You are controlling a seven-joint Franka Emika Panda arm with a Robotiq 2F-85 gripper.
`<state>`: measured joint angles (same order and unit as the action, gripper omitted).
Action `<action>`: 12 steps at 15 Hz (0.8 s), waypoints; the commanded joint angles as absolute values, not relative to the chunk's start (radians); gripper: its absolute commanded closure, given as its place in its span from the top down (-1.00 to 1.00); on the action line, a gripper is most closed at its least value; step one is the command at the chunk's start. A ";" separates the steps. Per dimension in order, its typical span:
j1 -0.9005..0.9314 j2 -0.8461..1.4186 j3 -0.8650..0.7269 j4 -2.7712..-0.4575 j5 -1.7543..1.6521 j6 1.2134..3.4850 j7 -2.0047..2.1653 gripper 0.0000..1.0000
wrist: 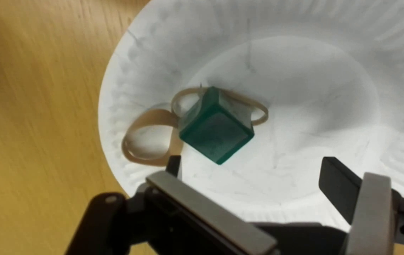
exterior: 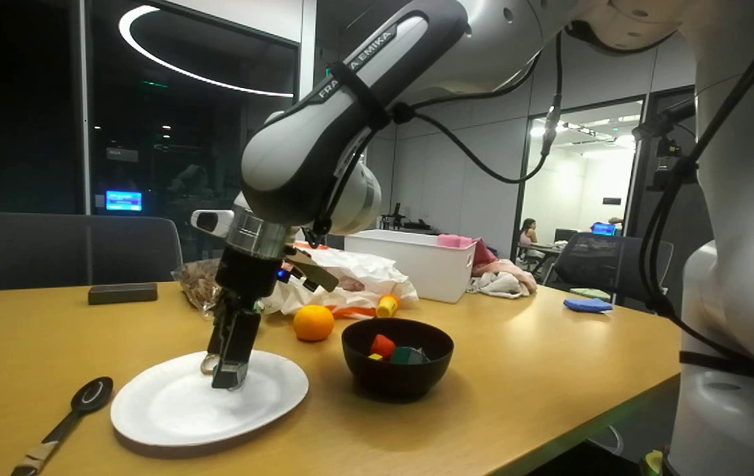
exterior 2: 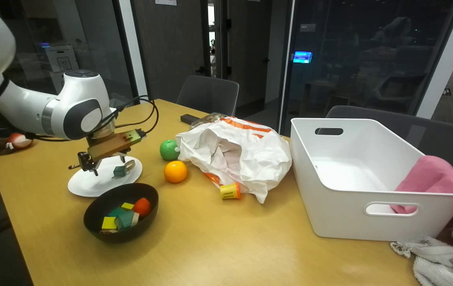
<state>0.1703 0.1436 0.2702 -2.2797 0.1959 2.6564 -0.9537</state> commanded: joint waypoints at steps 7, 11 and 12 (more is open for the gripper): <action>0.155 0.188 0.264 -2.264 0.124 2.708 -1.002 1.00; 0.147 0.196 0.258 -2.269 0.068 2.710 -0.999 0.17; 0.144 0.196 0.260 -2.269 0.064 2.711 -1.000 0.02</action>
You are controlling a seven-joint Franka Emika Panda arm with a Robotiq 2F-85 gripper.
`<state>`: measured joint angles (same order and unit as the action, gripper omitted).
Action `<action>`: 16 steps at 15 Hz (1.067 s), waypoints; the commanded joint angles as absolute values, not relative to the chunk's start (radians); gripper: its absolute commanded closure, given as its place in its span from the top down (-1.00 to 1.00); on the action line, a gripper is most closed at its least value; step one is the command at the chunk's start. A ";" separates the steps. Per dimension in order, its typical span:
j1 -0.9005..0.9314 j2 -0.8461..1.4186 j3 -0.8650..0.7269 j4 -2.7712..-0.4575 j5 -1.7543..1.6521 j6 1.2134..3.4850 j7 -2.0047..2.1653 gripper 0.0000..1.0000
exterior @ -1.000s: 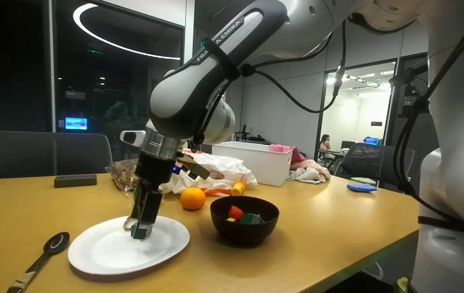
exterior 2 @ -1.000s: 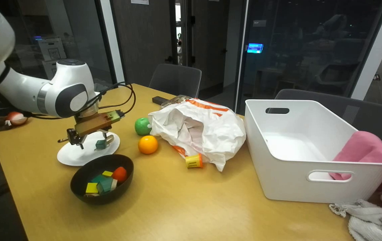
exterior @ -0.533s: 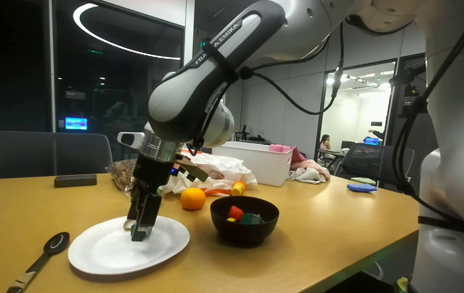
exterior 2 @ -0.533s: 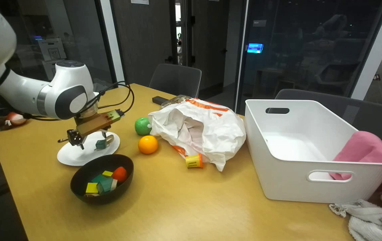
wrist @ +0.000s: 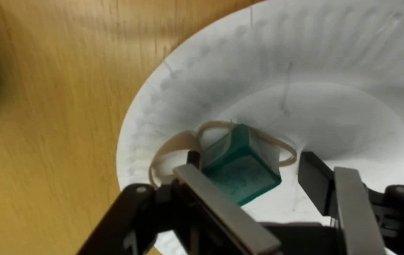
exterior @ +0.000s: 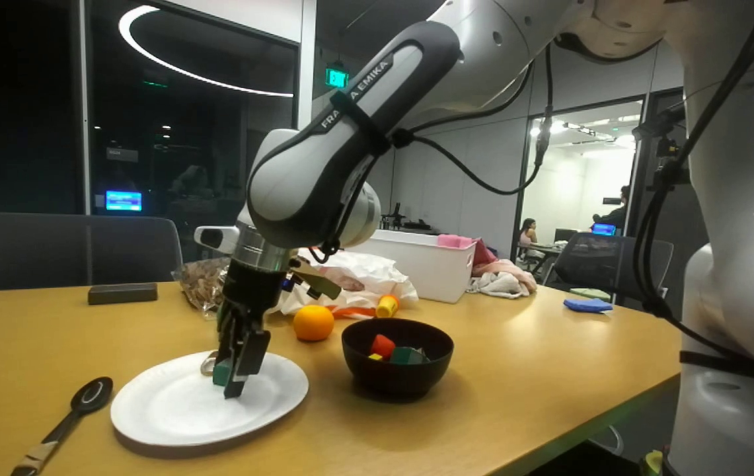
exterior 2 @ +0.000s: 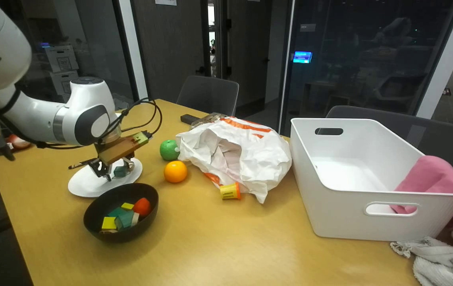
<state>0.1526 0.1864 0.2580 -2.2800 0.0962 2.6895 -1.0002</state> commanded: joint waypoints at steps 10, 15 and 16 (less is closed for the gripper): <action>0.153 -0.015 0.240 -2.338 -0.001 2.672 -0.937 -0.46; 0.115 -0.194 0.156 -2.397 -0.184 2.602 -0.710 -0.46; 0.102 -0.231 0.139 -2.409 -0.215 2.579 -0.666 -0.46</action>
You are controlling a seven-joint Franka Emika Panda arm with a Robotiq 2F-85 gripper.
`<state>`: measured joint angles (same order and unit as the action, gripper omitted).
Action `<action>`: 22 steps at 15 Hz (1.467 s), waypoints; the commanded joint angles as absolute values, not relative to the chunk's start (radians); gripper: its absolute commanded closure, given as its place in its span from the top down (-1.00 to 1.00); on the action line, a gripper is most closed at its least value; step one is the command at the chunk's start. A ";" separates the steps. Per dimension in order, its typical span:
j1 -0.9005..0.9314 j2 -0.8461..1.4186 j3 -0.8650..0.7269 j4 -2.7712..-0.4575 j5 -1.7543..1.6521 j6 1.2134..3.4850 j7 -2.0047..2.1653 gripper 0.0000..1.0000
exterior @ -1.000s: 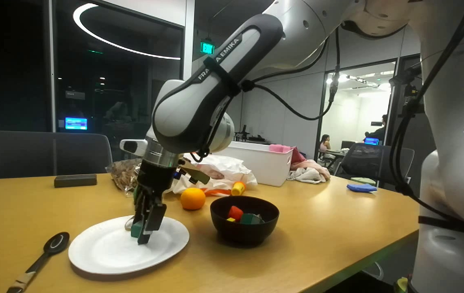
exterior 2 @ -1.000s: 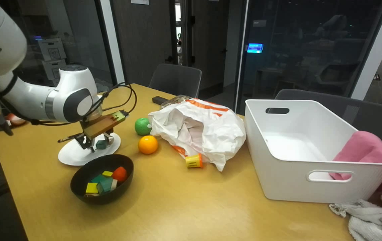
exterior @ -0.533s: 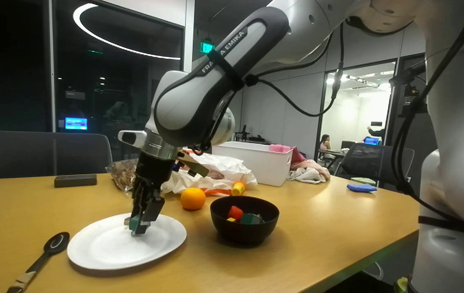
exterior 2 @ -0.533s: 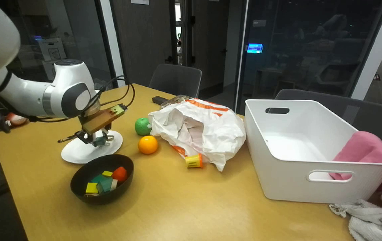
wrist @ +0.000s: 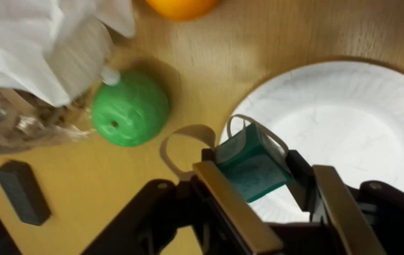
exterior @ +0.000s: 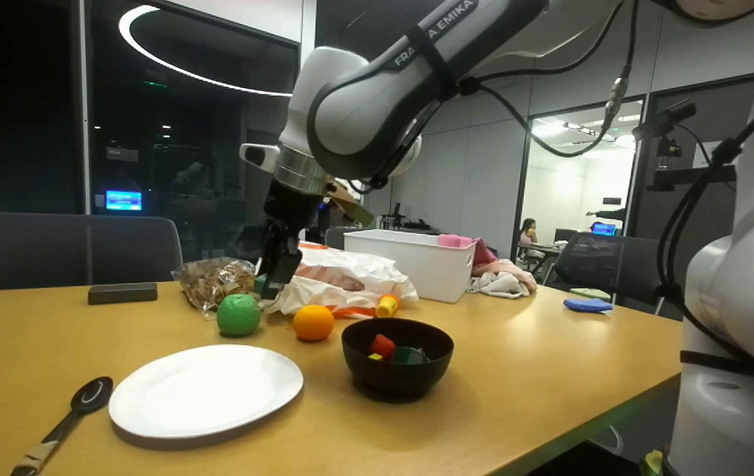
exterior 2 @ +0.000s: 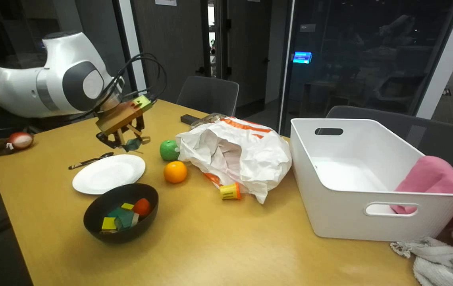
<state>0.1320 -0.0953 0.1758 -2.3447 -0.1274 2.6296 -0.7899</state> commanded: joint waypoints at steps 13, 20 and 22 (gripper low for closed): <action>0.086 -0.512 0.013 -2.495 -0.183 1.967 -0.405 -0.46; 0.139 -0.371 -0.030 -2.529 -0.031 2.022 -0.487 -0.46; 0.144 -0.333 -0.030 -2.522 0.000 2.039 -0.509 -0.46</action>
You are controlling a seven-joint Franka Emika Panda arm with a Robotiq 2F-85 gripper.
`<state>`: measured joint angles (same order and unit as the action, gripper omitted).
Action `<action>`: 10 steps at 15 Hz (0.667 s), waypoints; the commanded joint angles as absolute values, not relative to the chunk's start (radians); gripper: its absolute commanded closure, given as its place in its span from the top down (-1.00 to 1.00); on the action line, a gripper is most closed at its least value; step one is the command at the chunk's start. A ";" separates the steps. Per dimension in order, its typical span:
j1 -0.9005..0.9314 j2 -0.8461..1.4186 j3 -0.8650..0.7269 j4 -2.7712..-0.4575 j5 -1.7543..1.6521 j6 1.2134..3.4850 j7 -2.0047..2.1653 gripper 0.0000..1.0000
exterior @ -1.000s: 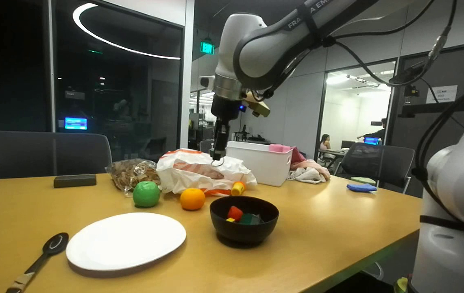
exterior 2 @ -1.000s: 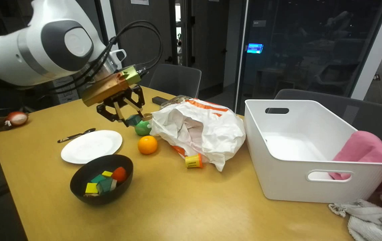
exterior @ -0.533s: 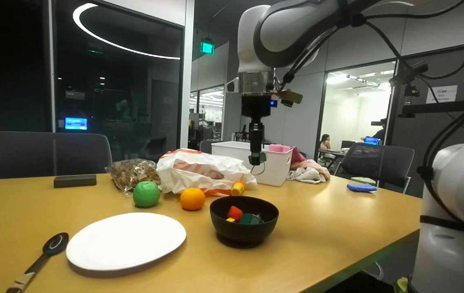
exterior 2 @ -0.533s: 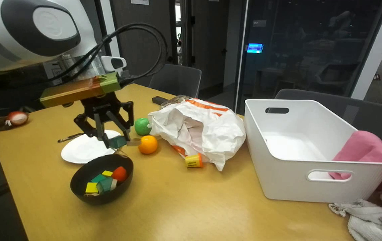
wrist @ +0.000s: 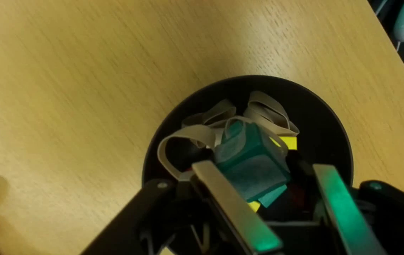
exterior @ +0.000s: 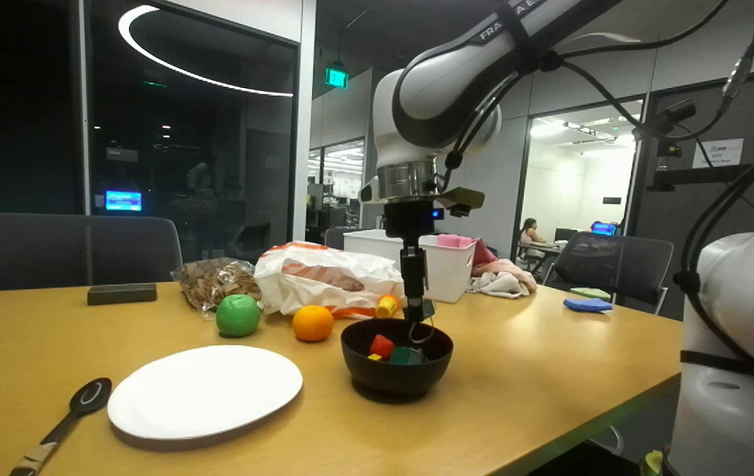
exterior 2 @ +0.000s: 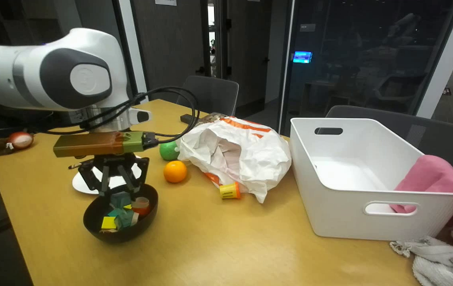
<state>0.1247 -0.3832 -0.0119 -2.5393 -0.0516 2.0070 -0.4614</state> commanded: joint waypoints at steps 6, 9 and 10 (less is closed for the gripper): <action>0.136 -0.287 -0.029 -2.514 0.064 2.090 -0.549 0.98; 0.141 -0.294 -0.026 -2.511 0.092 2.099 -0.569 1.00; 0.146 -0.298 -0.022 -2.507 0.103 2.102 -0.579 1.00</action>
<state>0.1294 -0.2915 -0.0164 -2.5267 0.0597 2.0898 -0.5386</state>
